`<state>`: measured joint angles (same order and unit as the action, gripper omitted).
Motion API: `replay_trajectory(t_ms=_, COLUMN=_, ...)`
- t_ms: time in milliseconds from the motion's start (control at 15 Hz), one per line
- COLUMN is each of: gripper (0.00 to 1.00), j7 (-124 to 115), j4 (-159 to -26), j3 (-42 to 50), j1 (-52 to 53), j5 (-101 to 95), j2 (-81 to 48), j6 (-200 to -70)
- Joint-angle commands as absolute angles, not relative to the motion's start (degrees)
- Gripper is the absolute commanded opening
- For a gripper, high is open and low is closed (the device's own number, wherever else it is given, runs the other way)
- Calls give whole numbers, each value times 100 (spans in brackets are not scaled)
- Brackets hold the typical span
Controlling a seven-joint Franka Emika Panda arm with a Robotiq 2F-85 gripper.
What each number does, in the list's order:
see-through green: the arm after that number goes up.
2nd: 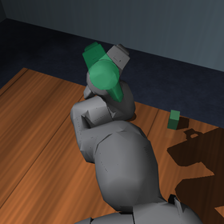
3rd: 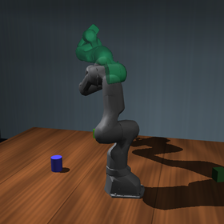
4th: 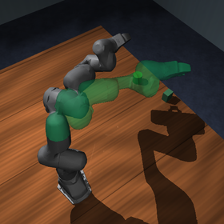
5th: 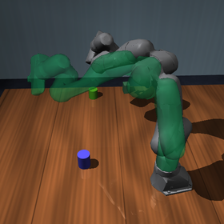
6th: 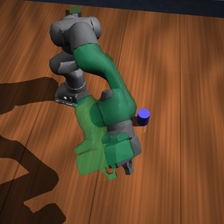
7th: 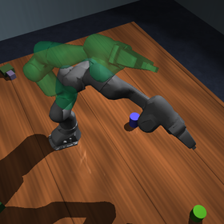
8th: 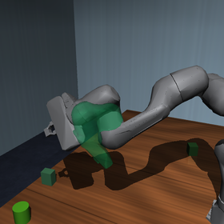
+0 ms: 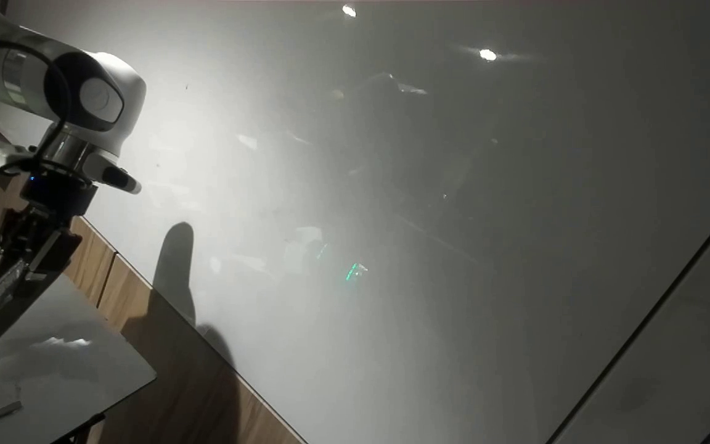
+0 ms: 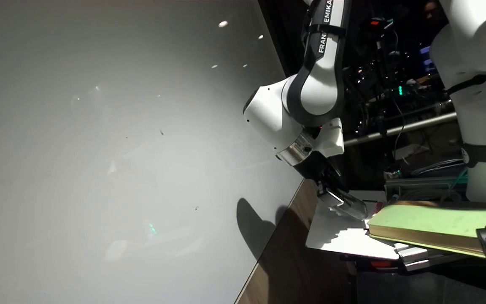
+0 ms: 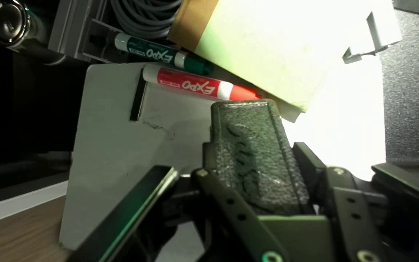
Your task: Use the duster to erase the markings on the board
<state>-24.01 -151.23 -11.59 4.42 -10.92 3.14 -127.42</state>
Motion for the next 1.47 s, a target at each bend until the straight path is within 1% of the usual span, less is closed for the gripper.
replay_trajectory(t_ms=0, gripper=29, j7=-2419, j4=-15095, j3=-985, j1=495, j5=-1184, j2=131, j6=-12924)
replay_trajectory(t_ms=400, gripper=29, j7=-2404, j4=-14972, j3=-744, j1=443, j5=-1310, j2=-59, j6=-13074)
replay_trajectory(t_ms=1133, gripper=29, j7=-2404, j4=-14750, j3=-643, j1=514, j5=-1280, j2=-442, j6=-13156)
replay_trajectory(t_ms=1267, gripper=80, j7=-2421, j4=-14744, j3=-631, j1=511, j5=-1283, j2=-436, j6=-13156)
replay_trajectory(t_ms=1333, gripper=80, j7=-2413, j4=-14742, j3=-626, j1=512, j5=-1291, j2=-431, j6=-13158)
replay_trajectory(t_ms=1400, gripper=85, j7=-2411, j4=-14733, j3=-616, j1=513, j5=-1300, j2=-444, j6=-13168)
